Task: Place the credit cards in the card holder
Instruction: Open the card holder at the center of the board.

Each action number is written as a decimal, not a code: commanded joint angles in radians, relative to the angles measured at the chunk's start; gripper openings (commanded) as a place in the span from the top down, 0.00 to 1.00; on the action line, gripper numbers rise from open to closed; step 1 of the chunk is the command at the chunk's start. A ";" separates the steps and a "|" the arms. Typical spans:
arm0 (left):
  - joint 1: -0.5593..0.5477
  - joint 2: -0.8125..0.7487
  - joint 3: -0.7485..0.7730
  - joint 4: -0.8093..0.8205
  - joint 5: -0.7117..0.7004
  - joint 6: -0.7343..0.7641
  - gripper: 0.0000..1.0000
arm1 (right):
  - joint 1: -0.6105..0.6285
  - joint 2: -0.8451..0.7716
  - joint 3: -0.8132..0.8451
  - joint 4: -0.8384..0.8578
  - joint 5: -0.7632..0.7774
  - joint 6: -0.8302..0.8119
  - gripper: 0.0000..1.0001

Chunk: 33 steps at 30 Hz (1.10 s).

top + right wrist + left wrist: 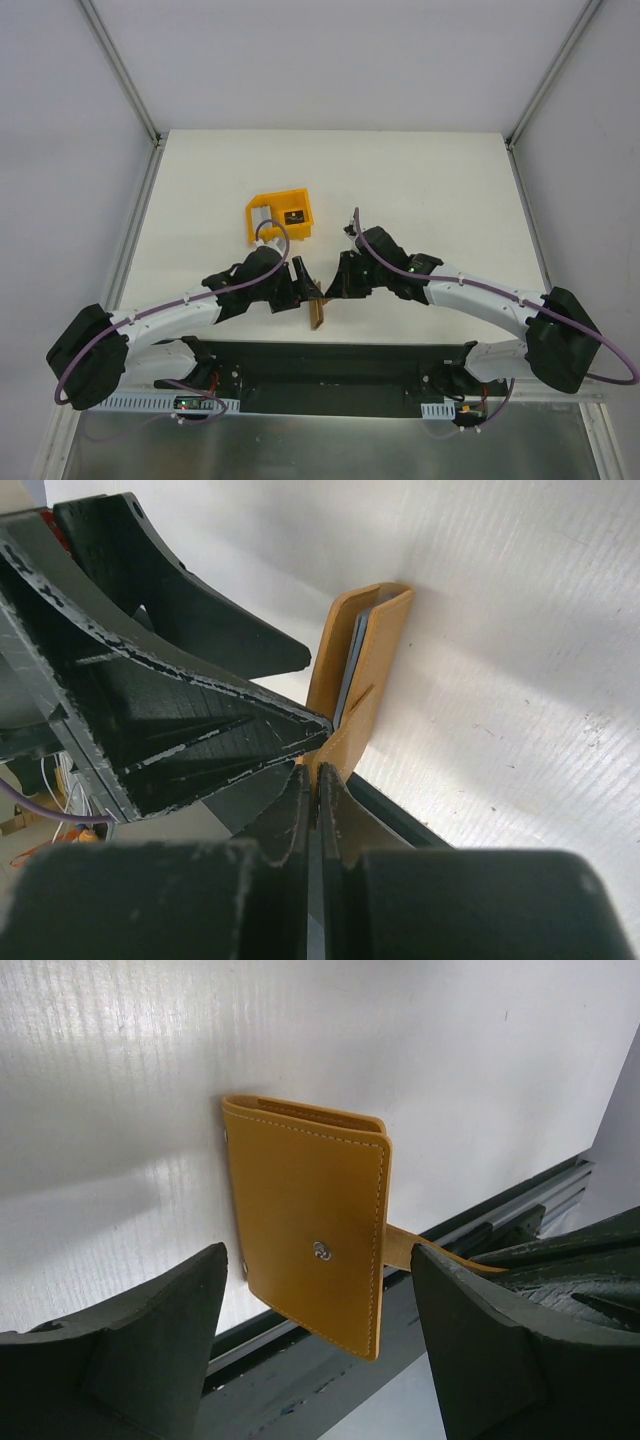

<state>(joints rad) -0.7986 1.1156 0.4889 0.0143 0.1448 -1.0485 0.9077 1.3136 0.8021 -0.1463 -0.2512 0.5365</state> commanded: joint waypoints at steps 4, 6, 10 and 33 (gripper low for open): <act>-0.019 -0.025 0.022 -0.056 -0.043 0.028 0.32 | 0.011 -0.033 0.036 0.042 -0.002 0.019 1.00; -0.021 -0.031 0.025 -0.069 -0.054 0.034 0.34 | 0.011 -0.034 0.037 0.037 0.001 0.016 1.00; -0.022 -0.042 0.036 -0.100 -0.073 0.045 0.41 | 0.013 -0.031 0.042 0.025 0.000 0.013 1.00; -0.031 -0.100 0.047 -0.175 -0.134 0.065 0.70 | 0.016 0.030 0.054 0.022 -0.026 0.002 0.99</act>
<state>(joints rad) -0.8192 1.0462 0.5091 -0.1383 0.0402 -1.0019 0.9169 1.3289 0.8108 -0.1387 -0.2565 0.5392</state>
